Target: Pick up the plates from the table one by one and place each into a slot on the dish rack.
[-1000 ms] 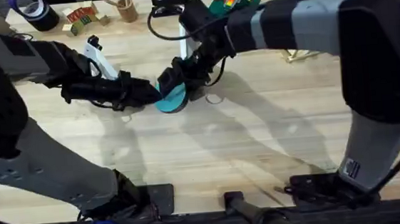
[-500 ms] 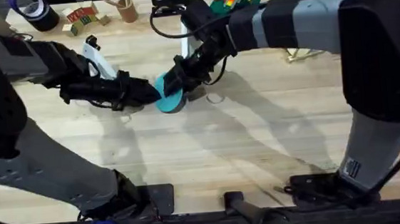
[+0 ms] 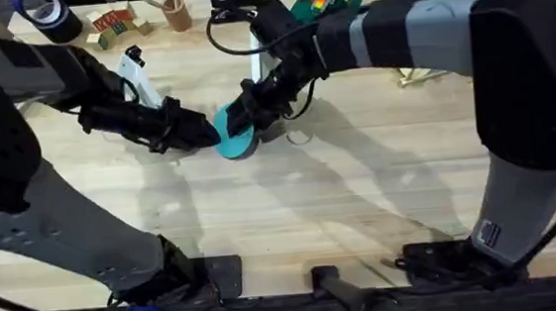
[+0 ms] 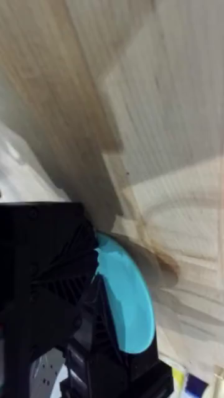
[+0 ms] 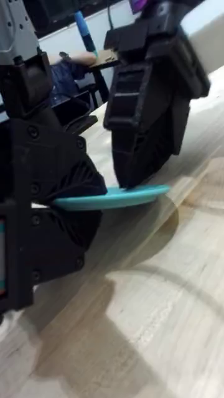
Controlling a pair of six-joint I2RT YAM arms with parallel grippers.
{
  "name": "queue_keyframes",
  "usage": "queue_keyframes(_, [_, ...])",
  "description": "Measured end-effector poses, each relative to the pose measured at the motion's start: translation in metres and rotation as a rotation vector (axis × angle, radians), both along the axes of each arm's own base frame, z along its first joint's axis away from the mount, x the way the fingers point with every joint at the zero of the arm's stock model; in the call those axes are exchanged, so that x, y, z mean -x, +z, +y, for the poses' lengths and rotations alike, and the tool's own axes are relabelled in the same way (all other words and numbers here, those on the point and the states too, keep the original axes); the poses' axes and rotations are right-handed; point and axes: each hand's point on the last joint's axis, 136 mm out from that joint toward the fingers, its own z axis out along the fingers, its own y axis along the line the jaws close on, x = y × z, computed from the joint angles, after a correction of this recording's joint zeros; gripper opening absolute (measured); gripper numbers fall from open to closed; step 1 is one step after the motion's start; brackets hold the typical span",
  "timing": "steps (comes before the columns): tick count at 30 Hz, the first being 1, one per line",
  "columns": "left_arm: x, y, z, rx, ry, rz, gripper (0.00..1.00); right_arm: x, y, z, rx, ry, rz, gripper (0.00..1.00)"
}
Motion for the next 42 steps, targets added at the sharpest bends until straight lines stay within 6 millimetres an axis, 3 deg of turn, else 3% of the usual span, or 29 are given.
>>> queue_keyframes(7, [-0.002, 0.016, 0.007, -0.061, -0.041, -0.058, 0.04, -0.002, 0.004, -0.012, 0.024, 0.002, -0.012, 0.048])
queue_keyframes(17, [0.008, 0.088, 0.01, -0.202, -0.053, -0.276, 0.039, -0.007, 0.034, -0.04, 0.128, -0.009, -0.146, 0.048])
queue_keyframes(25, [0.036, 0.135, 0.007, -0.31, -0.028, -0.353, 0.039, -0.005, 0.06, -0.073, 0.257, -0.002, -0.27, 0.048])
queue_keyframes(35, [0.055, 0.21, 0.016, -0.545, -0.002, -0.486, 0.039, -0.011, 0.121, -0.133, 0.393, -0.054, -0.484, 0.048])
queue_keyframes(36, [0.056, 0.217, 0.018, -0.565, 0.0, -0.494, 0.039, -0.011, 0.129, -0.14, 0.408, -0.064, -0.508, 0.048])
queue_keyframes(37, [0.059, 0.234, 0.025, -0.625, 0.012, -0.512, 0.038, -0.01, 0.15, -0.162, 0.448, -0.094, -0.569, 0.048])
queue_keyframes(42, [0.065, 0.249, 0.038, -0.714, 0.039, -0.504, 0.038, -0.002, 0.179, -0.2, 0.527, -0.149, -0.651, 0.048])
